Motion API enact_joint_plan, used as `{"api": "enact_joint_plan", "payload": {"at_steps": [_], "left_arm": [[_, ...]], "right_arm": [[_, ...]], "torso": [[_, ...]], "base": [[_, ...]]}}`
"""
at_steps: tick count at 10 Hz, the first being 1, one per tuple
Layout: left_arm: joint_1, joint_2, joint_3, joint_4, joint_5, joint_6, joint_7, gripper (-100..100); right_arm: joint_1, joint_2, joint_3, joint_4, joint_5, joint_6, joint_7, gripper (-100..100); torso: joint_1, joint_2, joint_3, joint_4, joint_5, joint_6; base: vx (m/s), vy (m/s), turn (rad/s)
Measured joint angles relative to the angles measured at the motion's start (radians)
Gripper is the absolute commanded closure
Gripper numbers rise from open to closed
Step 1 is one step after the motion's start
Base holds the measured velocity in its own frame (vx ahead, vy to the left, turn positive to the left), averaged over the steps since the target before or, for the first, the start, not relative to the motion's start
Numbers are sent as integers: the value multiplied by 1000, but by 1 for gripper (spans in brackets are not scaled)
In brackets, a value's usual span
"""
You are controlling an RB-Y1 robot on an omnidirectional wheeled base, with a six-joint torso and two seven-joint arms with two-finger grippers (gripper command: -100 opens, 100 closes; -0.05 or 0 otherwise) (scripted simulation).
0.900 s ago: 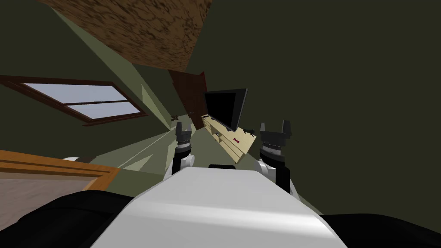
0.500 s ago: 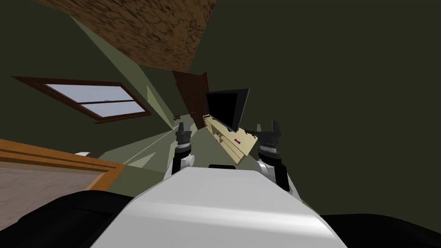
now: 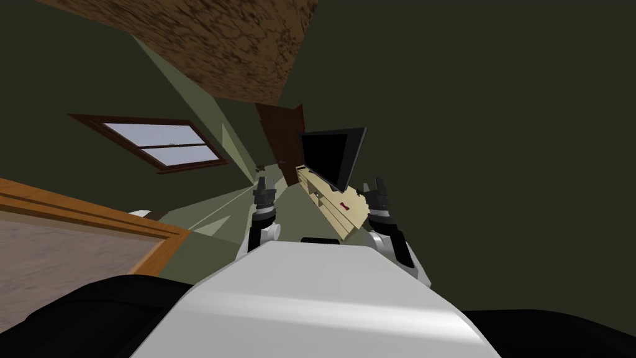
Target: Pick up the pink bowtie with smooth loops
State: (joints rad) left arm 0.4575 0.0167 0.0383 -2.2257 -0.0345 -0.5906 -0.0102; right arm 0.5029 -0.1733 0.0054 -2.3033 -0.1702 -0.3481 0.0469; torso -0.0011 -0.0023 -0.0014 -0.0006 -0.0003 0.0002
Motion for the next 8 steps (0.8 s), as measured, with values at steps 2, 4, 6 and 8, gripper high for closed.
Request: {"api": "enact_joint_plan", "payload": {"at_steps": [2, 4, 6, 8], "left_arm": [[0, 0, 0, 0, 0, 0, 0, 0], [0, 0, 0, 0, 0, 0, 0, 0], [0, 0, 0, 0, 0, 0, 0, 0], [0, 0, 0, 0, 0, 0, 0, 0]], "right_arm": [[0, -22, 21, 26, -11, 37, 60, -100], [0, -38, 35, 43, -20, 72, 115, -100], [-13, -65, 39, 63, -38, 127, 173, -100], [-17, -87, 43, 80, -52, 169, 221, -100]], "torso": [[0, 0, 0, 0, 0, 0], [0, 0, 0, 0, 0, 0], [0, 0, 0, 0, 0, 0], [0, 0, 0, 0, 0, 0]], "base": [[27, -18, 103], [27, -15, 144], [28, -18, 89], [25, -17, 67]]}}
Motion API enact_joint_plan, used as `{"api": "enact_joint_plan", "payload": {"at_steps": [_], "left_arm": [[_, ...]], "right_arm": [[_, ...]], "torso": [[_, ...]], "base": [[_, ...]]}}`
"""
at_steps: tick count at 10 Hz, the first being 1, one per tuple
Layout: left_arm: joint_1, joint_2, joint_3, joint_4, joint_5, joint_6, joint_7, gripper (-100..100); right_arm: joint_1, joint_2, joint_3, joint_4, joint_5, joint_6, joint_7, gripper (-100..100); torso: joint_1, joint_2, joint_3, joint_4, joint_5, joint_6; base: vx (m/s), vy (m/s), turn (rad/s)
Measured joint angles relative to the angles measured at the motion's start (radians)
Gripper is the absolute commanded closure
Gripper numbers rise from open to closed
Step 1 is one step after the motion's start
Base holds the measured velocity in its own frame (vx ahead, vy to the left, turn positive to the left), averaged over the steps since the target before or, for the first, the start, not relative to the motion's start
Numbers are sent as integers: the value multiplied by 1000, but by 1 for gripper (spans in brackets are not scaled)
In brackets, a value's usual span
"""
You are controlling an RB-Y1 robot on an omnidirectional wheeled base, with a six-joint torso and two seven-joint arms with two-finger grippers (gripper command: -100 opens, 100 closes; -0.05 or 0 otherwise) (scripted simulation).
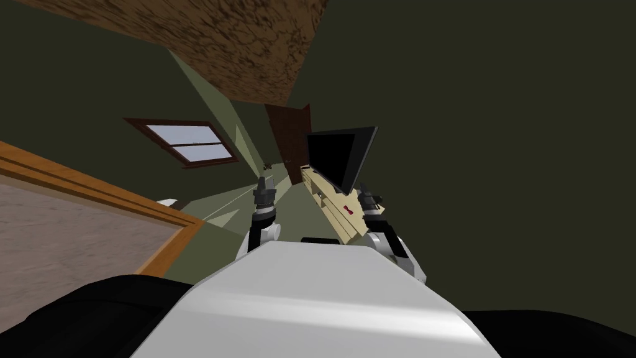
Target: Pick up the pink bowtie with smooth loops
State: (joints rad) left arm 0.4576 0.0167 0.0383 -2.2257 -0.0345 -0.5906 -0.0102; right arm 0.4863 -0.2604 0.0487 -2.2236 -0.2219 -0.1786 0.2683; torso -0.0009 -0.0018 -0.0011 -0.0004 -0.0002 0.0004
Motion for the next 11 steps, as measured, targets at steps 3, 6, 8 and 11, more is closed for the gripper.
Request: {"api": "enact_joint_plan", "payload": {"at_steps": [3, 6, 8, 11], "left_arm": [[0, 0, 0, 0, 0, 0, 0, 0], [0, 0, 0, 0, 0, 0, 0, 0], [0, 0, 0, 0, 0, 0, 0, 0], [0, 0, 0, 0, 0, 0, 0, 0]], "right_arm": [[-8, -28, 21, 41, -16, 55, 79, -100], [-6, -54, 33, 57, -33, 115, 153, -100], [-17, -76, 43, 90, -46, 150, 202, -100], [-30, -95, 68, 130, -59, 219, 291, -100]], "torso": [[0, 0, 0, 0, 0, 0], [0, 0, 0, 0, 0, 0], [0, 0, 0, 0, 0, 0], [0, 0, 0, 0, 0, 0]], "base": [[21, -16, 83], [23, -17, 93], [23, -19, 99], [24, -20, 96]]}}
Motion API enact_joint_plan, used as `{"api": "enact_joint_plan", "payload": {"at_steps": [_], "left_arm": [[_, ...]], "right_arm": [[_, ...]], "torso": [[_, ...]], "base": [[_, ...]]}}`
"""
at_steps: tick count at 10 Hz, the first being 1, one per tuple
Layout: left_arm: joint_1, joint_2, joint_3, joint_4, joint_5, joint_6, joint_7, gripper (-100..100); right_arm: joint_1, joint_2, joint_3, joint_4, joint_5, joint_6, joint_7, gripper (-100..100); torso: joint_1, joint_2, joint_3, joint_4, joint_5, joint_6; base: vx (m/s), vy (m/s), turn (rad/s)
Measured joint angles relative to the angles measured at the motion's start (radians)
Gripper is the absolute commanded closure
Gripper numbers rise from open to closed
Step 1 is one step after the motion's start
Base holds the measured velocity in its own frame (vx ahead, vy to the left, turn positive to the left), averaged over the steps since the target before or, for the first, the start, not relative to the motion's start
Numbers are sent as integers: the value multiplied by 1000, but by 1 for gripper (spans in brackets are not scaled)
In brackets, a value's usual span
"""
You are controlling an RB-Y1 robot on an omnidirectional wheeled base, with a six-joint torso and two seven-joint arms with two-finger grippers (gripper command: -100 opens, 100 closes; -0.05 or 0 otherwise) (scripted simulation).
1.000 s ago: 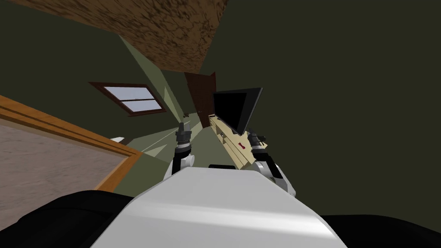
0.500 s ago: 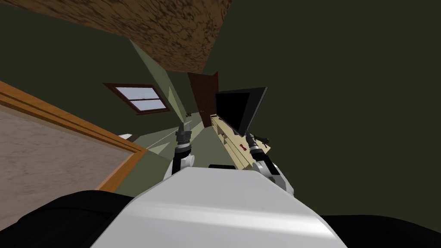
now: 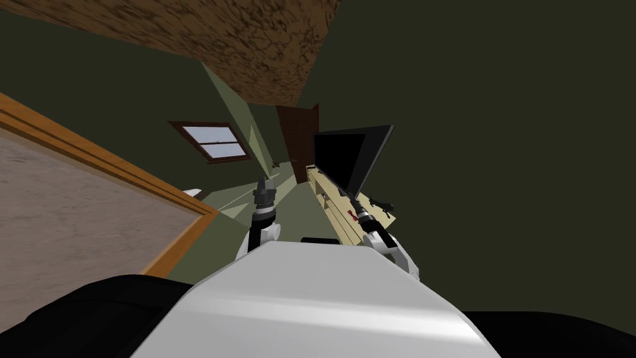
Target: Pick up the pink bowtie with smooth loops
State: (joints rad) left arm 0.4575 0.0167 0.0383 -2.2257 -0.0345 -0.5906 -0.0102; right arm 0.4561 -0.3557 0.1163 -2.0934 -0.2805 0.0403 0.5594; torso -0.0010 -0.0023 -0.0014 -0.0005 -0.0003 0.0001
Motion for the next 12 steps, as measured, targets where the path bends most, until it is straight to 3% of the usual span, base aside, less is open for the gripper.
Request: {"api": "enact_joint_plan", "payload": {"at_steps": [2, 5, 8, 12], "left_arm": [[0, 0, 0, 0, 0, 0, 0, 0], [0, 0, 0, 0, 0, 0, 0, 0], [0, 0, 0, 0, 0, 0, 0, 0], [0, 0, 0, 0, 0, 0, 0, 0]], "right_arm": [[-15, -21, 6, 23, -14, 56, 53, -100], [-14, -61, 23, 69, -35, 96, 132, -100], [-25, -77, 44, 104, -43, 177, 221, -100], [-37, -133, 59, 151, -73, 272, 325, -100]], "torso": [[0, 0, 0, 0, 0, 0], [0, 1, 0, 0, 0, 1], [0, 0, 0, 0, 0, 0], [0, 0, 0, 0, 0, 0]], "base": [[25, -18, 96], [21, -20, 98], [24, -24, 97], [19, -23, 94]]}}
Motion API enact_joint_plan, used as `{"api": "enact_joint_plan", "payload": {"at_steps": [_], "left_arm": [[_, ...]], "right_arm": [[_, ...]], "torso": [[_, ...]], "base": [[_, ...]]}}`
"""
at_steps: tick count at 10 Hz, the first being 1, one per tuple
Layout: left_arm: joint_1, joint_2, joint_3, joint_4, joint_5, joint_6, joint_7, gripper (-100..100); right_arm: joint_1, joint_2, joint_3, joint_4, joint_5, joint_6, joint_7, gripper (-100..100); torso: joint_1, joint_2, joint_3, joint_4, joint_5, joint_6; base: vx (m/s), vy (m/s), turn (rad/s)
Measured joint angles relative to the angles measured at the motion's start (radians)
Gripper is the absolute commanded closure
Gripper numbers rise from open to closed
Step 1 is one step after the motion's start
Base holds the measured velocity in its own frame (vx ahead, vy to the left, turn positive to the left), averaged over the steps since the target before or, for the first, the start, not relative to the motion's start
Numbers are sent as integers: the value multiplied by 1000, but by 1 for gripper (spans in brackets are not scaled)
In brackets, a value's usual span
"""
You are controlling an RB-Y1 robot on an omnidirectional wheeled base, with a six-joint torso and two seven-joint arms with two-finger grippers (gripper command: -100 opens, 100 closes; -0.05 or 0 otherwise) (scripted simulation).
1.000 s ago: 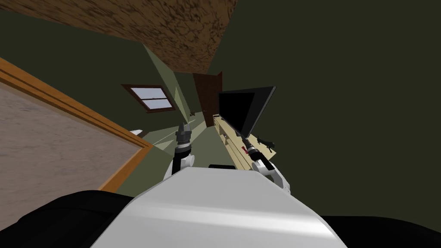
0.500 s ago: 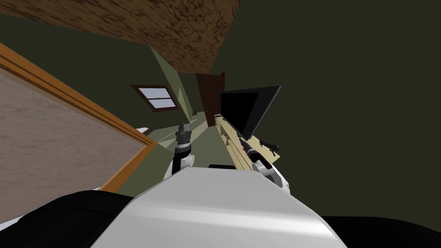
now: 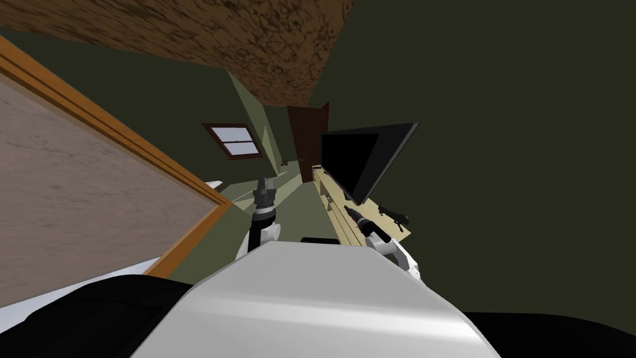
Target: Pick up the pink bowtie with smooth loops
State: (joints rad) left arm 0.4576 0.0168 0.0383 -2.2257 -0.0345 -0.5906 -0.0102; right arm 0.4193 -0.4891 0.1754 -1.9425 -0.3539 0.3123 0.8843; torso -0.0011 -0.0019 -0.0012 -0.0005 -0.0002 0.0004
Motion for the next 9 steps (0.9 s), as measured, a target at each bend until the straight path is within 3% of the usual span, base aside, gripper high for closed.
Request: {"api": "enact_joint_plan", "payload": {"at_steps": [2, 4, 9], "left_arm": [[0, 0, 0, 0, 0, 0, 0, 0], [0, 0, 0, 0, 0, 0, 0, 0], [0, 0, 0, 0, 0, 0, 0, 0]], "right_arm": [[11, -30, 13, 28, -15, 29, 55, -100], [-11, -58, 24, 73, -34, 65, 106, -100], [-30, -85, 47, 131, -42, 175, 233, -100]], "torso": [[0, 0, 0, 0, 0, 0], [0, 0, 0, 0, 0, 0], [1, 0, 0, 0, 0, 1]], "base": [[22, -16, 86], [19, -20, 97], [18, -21, 83]]}}
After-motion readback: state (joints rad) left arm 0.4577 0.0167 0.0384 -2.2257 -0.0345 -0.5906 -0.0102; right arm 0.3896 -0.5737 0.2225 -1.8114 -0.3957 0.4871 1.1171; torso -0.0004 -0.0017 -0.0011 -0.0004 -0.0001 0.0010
